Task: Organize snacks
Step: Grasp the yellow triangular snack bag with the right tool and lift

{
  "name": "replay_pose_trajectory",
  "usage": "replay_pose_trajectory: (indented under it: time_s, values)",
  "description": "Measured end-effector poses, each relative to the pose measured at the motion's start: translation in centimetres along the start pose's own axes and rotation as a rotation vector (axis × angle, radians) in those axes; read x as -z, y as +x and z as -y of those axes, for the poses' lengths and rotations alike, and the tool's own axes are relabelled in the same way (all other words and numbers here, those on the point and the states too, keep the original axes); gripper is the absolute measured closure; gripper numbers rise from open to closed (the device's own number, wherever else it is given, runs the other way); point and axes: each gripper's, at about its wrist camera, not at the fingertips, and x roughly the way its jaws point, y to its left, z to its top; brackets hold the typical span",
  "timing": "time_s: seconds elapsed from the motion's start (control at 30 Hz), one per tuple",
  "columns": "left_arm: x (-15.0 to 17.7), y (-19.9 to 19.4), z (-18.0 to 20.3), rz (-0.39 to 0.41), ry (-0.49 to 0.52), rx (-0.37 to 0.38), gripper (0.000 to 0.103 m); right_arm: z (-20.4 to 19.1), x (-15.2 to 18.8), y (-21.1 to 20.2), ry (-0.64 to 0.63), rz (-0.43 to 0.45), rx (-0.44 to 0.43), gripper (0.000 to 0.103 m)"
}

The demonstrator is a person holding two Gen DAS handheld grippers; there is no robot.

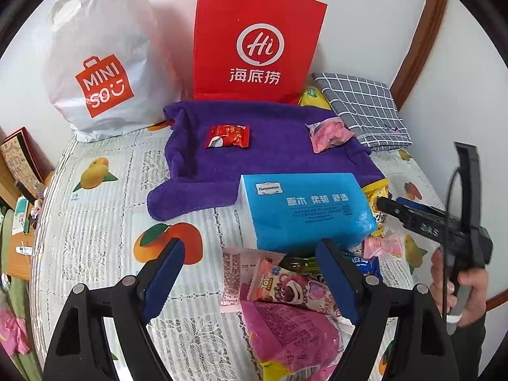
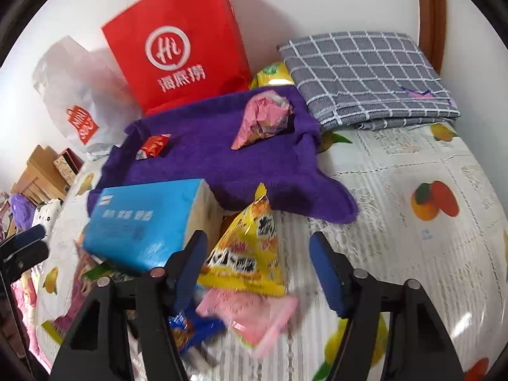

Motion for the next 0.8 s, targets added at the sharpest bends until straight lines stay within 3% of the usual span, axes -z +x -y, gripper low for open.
replay_pose_trajectory:
  time_s: [0.2,0.27,0.57,0.8]
  values:
    - [-0.2,-0.1,-0.3,0.005,0.0,0.008,0.02,0.3,-0.6,2.9,0.04,-0.068,-0.035,0.048]
    - [-0.2,-0.2,-0.4,0.006,-0.002,0.009,0.02,0.4,-0.5,3.0,0.049,-0.078,-0.068,0.064]
    - [0.5,-1.4,0.2,0.015,-0.005,0.013,0.02,1.9,0.6,-2.6,0.044,-0.007,-0.048,0.065]
    - [1.7,-2.6,0.6,0.019,-0.023,0.022,0.02,3.5,4.2,-6.6,0.04,-0.015,-0.06,0.065]
